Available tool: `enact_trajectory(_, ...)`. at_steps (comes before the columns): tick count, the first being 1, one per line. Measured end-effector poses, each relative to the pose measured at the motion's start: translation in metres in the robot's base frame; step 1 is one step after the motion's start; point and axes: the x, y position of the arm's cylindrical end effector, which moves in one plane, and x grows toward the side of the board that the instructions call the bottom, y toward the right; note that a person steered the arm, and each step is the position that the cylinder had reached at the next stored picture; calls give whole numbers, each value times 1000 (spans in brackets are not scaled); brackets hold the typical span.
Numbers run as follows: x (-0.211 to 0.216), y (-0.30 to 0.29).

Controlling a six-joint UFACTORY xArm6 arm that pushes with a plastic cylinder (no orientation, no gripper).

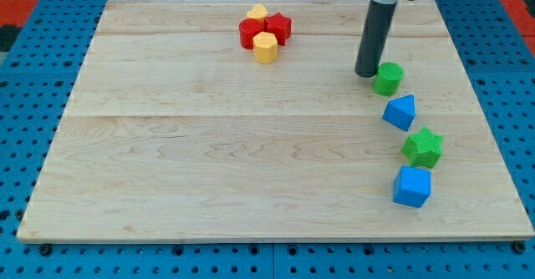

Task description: Slightly push the blue cube to the bottom right side of the board

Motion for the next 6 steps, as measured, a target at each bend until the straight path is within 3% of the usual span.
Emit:
enact_trajectory(1, 0, -10)
enact_trajectory(2, 46, -76)
enact_trajectory(3, 136, -43)
enact_trajectory(4, 199, -36)
enact_trajectory(6, 209, 13)
